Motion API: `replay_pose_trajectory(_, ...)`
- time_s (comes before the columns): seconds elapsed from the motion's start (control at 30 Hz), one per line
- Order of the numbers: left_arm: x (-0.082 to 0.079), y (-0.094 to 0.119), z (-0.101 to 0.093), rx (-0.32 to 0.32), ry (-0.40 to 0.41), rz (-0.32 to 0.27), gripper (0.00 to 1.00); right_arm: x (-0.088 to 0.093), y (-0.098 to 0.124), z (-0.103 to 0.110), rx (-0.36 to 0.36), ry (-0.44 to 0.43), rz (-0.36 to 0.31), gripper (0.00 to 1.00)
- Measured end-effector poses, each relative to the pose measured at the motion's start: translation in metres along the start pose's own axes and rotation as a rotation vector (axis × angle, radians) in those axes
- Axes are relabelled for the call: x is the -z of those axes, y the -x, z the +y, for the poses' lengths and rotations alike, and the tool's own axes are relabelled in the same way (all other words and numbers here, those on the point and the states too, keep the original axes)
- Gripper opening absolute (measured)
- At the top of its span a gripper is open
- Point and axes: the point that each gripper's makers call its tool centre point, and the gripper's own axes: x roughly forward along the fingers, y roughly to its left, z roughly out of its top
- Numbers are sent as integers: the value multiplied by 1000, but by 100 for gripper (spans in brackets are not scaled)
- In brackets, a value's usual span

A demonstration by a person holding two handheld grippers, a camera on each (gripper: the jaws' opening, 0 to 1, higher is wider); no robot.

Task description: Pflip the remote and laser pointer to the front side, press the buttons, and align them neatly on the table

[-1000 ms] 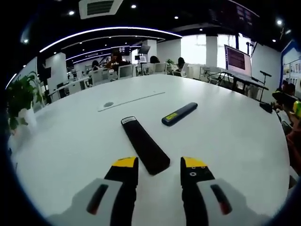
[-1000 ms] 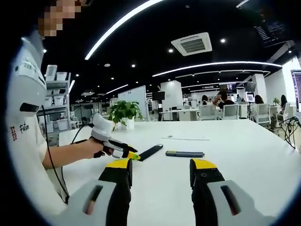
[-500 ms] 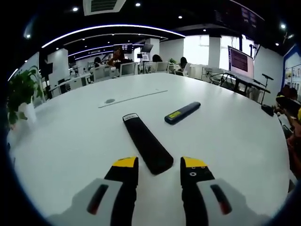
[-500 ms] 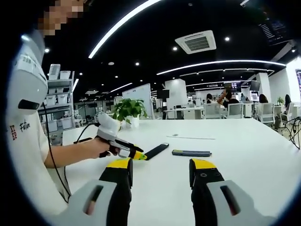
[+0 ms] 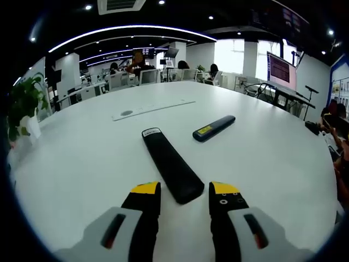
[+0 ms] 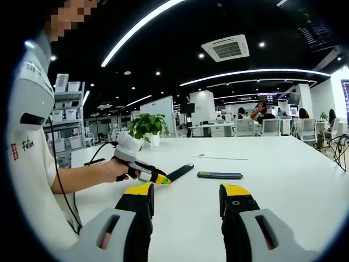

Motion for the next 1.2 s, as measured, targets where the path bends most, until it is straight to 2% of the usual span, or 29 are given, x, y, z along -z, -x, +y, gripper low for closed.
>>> replay_pose_trajectory(0.37, 2, -5, 7, -38, -42, 16, 37, 1, 3, -3, 10, -8, -2, 50)
replay_pose_trajectory(0.87, 4, -2, 13, -44, -43, 19, 35, 5, 0, 0, 5, 0, 8, 50)
replay_pose_trajectory(1.2, 8, 4, 25, -65, -29, 27, 35, 7, 3, 0, 7, 0, 16, 50)
